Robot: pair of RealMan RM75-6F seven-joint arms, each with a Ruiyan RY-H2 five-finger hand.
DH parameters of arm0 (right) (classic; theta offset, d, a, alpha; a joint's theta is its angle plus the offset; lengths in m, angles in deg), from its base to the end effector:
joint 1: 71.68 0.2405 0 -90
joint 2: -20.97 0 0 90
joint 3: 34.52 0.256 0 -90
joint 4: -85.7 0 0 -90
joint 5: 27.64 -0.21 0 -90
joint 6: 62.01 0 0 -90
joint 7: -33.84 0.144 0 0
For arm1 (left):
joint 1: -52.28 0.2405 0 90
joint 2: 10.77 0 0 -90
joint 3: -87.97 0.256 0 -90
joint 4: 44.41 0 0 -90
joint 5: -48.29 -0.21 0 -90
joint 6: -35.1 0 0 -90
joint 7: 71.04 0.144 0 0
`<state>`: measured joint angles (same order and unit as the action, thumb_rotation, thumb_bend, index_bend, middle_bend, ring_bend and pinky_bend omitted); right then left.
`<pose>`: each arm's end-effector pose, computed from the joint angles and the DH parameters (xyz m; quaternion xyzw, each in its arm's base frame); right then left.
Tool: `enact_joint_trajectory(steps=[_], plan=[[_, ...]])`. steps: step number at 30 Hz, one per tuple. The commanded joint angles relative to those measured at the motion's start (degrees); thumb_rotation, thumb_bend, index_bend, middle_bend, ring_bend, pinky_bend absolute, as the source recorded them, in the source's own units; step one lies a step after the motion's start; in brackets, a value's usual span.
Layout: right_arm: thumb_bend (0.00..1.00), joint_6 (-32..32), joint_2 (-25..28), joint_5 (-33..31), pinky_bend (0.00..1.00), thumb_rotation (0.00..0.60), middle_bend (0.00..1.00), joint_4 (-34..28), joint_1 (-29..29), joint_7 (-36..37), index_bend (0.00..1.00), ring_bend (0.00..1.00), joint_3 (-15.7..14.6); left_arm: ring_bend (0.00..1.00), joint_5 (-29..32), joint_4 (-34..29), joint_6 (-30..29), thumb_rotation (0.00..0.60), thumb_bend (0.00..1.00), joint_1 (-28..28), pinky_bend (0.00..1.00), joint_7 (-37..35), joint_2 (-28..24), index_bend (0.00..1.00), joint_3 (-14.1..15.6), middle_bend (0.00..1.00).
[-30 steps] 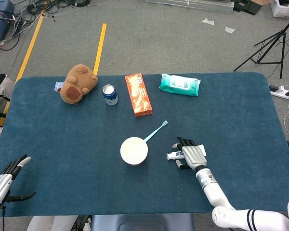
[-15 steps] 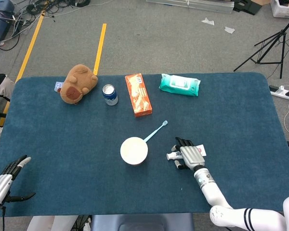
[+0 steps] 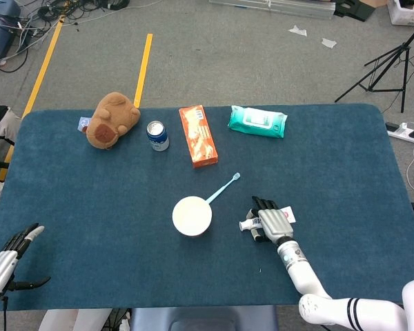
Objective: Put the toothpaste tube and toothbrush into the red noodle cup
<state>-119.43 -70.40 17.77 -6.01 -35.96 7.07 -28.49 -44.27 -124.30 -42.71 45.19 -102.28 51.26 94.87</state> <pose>-0.1966 -0.2847 -0.0466 0.6849 -0.5316 0.2703 0.4186 -0.3600 0.1567 0.1541 -0.6005 -0.5358 -0.3799 0.4561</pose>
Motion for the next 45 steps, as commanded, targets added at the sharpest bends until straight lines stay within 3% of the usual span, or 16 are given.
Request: enact_joint_trajectory(steps=[1, 14, 45], plan=[[0.38, -0.1, -0.2, -0.1, 0.06, 0.6, 0.0, 0.1, 0.0, -0.1, 0.41, 0.0, -0.1, 0.0, 0.0, 0.1, 0.0, 0.6, 0.0, 0.0, 0.0, 0.0, 0.1, 0.0, 0.0, 0.0], [0.41, -1.3, -0.7, 0.3, 0.06, 0.6, 0.0, 0.0, -0.3, 0.0, 0.51, 0.0, -0.1, 0.0, 0.1, 0.4, 0.1, 0.6, 0.0, 0.2, 0.0, -0.2, 0.3, 0.0, 0.1, 0.0], [0.43, -6.2, 6.2, 5.6, 0.06, 0.6, 0.0, -9.4, -5.5, 8.9, 0.53, 0.0, 2.0, 0.0, 0.2, -1.2, 0.8, 0.6, 0.0, -0.5, 0.0, 1.4, -0.2, 0.0, -0.2, 0.0]])
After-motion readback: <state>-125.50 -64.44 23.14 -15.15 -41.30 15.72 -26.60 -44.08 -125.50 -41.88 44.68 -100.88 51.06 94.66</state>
